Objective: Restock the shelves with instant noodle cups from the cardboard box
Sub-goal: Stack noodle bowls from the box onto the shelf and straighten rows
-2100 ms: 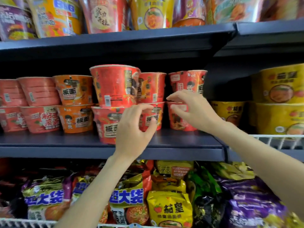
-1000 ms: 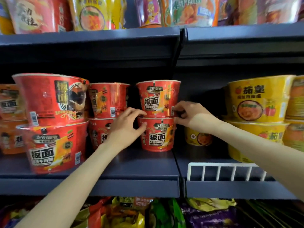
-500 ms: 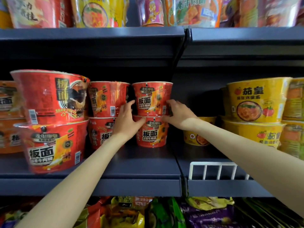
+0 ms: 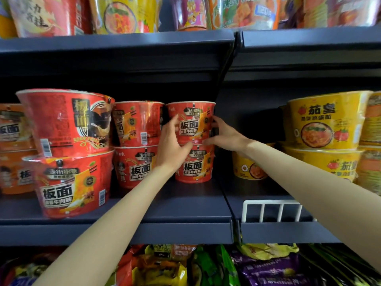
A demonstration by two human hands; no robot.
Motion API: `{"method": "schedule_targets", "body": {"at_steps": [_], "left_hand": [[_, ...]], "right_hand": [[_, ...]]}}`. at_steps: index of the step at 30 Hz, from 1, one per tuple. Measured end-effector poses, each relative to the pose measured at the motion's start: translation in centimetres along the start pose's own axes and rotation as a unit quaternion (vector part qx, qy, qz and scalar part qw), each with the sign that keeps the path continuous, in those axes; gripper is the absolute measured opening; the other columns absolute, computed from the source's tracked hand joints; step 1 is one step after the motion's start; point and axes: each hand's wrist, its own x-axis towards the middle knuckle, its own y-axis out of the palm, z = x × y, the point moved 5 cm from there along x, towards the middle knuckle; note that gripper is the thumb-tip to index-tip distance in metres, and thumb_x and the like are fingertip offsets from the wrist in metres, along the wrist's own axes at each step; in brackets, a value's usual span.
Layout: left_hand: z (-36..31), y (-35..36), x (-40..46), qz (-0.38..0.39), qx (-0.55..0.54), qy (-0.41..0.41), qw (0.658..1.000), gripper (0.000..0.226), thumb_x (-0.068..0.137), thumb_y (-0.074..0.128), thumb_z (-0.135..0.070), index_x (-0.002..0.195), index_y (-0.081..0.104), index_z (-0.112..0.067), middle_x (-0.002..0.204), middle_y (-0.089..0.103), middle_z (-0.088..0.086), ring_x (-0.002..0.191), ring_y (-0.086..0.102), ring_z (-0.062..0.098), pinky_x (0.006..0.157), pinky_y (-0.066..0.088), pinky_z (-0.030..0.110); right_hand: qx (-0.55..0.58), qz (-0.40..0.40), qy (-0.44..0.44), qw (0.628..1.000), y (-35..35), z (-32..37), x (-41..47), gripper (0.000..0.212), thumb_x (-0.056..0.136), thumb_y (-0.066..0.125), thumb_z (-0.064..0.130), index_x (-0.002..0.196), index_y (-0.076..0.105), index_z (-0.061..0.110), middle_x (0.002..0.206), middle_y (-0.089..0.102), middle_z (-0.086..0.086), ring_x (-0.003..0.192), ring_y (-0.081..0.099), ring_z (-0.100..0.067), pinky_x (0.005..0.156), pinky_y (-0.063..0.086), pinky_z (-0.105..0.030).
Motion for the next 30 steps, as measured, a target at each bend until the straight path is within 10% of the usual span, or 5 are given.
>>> {"method": "schedule_targets", "body": {"at_steps": [6, 20, 30], "left_hand": [[1.4, 1.0, 1.5, 0.049, 0.029, -0.088, 0.994, 0.100, 0.063, 0.064, -0.068, 0.144, 0.027, -0.020, 0.139, 0.049, 0.003, 0.125, 0.049, 0.022, 0.103, 0.042, 0.048], [1.9, 0.5, 1.1, 0.000, 0.036, -0.029, 0.999, 0.083, 0.075, 0.075, -0.039, 0.143, 0.030, -0.017, 0.142, 0.038, 0.007, 0.123, 0.048, 0.018, 0.094, 0.041, 0.027], [2.7, 0.9, 1.2, 0.011, 0.078, -0.020, 0.997, 0.076, 0.082, 0.067, -0.040, 0.145, 0.028, -0.020, 0.143, 0.041, 0.007, 0.122, 0.050, 0.022, 0.099, 0.046, 0.043]], "right_hand": [[0.017, 0.021, 0.019, 0.999, 0.1, -0.7, 0.4, 0.105, 0.082, 0.071, 0.012, 0.150, -0.008, 0.022, 0.146, 0.040, -0.007, 0.131, 0.043, -0.020, 0.092, 0.038, -0.025], [-0.048, 0.052, 0.000, 0.997, -0.3, -1.4, 0.4, 0.113, 0.078, 0.074, 0.009, 0.150, -0.011, 0.027, 0.146, 0.040, -0.007, 0.126, 0.048, -0.025, 0.099, 0.044, -0.035], [-0.182, 0.033, -0.031, 0.982, 0.6, -1.8, 0.3, 0.105, 0.084, 0.069, 0.019, 0.150, -0.012, 0.017, 0.143, 0.044, -0.012, 0.126, 0.049, -0.027, 0.102, 0.043, -0.036]]}}
